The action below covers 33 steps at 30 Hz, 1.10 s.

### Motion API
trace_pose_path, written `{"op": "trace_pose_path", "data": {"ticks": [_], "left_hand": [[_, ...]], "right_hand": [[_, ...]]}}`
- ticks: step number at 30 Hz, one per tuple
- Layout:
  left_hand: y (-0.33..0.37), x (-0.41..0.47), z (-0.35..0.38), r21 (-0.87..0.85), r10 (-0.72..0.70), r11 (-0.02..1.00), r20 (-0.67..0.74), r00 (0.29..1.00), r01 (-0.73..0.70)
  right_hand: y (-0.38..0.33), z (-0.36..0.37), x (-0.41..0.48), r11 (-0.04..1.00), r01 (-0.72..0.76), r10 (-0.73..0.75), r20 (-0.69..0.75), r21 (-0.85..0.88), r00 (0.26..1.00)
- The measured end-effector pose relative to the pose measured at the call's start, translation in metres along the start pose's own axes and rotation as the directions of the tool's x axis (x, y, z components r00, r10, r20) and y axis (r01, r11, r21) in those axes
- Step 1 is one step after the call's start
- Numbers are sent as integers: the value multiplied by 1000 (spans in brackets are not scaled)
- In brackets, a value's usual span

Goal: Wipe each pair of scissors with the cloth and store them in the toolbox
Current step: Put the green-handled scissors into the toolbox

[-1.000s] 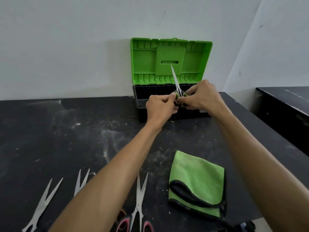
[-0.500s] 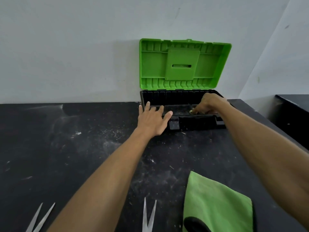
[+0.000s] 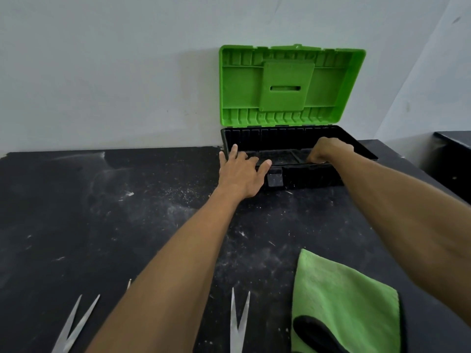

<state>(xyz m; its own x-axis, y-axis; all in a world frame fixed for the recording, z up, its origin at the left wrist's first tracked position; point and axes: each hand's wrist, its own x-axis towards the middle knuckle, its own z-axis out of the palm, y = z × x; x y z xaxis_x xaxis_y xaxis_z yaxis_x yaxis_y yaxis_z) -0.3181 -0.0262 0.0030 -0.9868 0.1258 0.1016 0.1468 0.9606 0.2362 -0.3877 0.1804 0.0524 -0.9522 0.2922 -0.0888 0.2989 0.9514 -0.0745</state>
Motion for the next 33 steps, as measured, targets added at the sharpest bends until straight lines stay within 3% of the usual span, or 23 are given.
{"op": "trace_pose_path", "data": {"ticks": [4,10,17,22,28,33], "left_hand": [[0,1,-1,2,-20,1000,16,1000,20],[1,-2,-19,7,-32,999,122,992,31],[1,-64,-24,-50,71,996,63,995,-68],[-29,-132,-44,-124,33,992,60,998,-26],[-50,-235,-59,-162,9,987,69,998,2],[-41,-318,-42,-310,26,951,68,997,-4]], "right_hand": [[-1,-3,-11,999,32,-30,-126,13,992],[-3,-3,-47,968,225,-176,-339,110,924],[-18,13,-113,836,503,-378,-437,218,816],[-44,14,-174,713,671,-504,-517,203,692],[-44,31,-264,586,778,-642,-456,227,616],[5,54,-346,601,755,-705,-271,264,655]]}}
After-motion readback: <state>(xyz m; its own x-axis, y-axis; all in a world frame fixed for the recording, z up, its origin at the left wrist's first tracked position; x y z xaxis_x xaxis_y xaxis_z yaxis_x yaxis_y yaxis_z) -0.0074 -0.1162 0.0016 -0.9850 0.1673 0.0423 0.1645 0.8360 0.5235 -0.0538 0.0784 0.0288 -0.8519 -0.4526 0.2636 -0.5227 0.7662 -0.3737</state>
